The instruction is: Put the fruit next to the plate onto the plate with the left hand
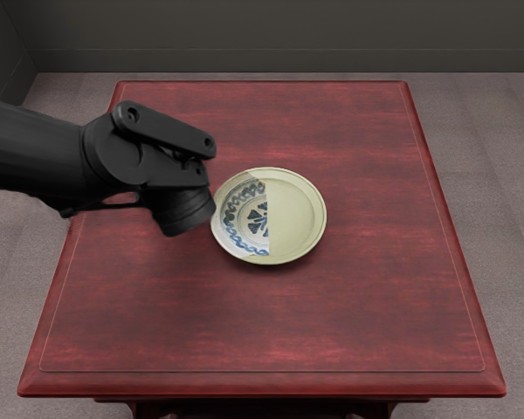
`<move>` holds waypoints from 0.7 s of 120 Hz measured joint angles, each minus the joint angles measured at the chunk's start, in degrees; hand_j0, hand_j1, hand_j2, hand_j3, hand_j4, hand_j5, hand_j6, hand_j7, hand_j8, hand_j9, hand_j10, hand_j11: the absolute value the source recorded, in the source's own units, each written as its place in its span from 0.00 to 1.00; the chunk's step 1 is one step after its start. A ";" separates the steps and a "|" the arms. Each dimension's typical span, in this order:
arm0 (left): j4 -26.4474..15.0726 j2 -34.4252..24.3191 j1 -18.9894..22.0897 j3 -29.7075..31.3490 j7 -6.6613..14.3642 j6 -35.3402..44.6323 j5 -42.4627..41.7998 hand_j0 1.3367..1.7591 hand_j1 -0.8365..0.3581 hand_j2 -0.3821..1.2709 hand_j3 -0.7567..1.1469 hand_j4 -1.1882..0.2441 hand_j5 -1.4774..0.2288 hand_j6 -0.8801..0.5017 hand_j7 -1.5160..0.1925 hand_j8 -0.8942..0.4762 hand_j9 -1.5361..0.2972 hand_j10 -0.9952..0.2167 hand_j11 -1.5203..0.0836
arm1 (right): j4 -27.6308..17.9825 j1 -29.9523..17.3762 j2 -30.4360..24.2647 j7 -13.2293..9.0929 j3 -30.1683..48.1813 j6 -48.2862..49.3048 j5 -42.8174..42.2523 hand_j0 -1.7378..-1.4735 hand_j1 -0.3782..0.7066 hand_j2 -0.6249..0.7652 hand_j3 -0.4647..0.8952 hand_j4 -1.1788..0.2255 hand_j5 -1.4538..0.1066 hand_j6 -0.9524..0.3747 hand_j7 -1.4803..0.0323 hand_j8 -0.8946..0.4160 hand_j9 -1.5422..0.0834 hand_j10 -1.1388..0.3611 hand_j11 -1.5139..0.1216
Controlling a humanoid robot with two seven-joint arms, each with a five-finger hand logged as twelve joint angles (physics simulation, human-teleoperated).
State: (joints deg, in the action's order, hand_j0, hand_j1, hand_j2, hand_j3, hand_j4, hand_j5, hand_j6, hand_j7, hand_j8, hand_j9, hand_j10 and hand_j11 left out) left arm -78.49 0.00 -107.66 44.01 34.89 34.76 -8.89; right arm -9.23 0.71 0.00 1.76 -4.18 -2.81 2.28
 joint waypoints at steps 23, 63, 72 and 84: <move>-3.69 0.00 -7.02 0.19 0.04 0.00 -5.79 0.75 0.41 0.63 0.40 0.26 0.15 0.28 0.19 0.37 0.20 0.35 0.23 | 0.00 -0.01 0.00 0.00 0.00 0.00 0.00 0.30 0.07 0.44 0.34 0.81 0.90 0.69 0.95 0.65 0.92 0.73 0.90; -3.96 0.00 -9.64 -1.93 0.01 0.05 -8.61 0.75 0.42 0.65 0.40 0.25 0.14 0.27 0.20 0.36 0.20 0.33 0.22 | 0.00 -0.01 0.00 0.00 0.04 0.00 0.00 0.30 0.07 0.44 0.34 0.81 0.90 0.69 0.95 0.65 0.92 0.73 0.90; -3.04 0.00 -9.06 -3.28 0.01 0.01 -8.33 0.75 0.39 0.68 0.40 0.26 0.14 0.28 0.19 0.38 0.20 0.34 0.22 | 0.00 -0.01 0.00 0.00 0.04 0.00 0.00 0.30 0.07 0.44 0.34 0.81 0.90 0.69 0.95 0.65 0.92 0.73 0.90; -1.84 0.00 -7.39 -5.46 0.00 0.08 -6.79 0.75 0.41 0.64 0.40 0.25 0.15 0.27 0.20 0.36 0.20 0.32 0.22 | 0.00 -0.01 0.00 0.00 0.04 0.00 0.00 0.30 0.07 0.44 0.34 0.81 0.90 0.69 0.95 0.65 0.92 0.73 0.90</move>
State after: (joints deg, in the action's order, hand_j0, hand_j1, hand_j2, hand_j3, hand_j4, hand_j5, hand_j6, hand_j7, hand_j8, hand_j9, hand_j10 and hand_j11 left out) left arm -80.33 0.00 -115.05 38.56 34.89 34.84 -15.68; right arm -9.23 0.70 0.00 1.76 -4.13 -2.81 2.29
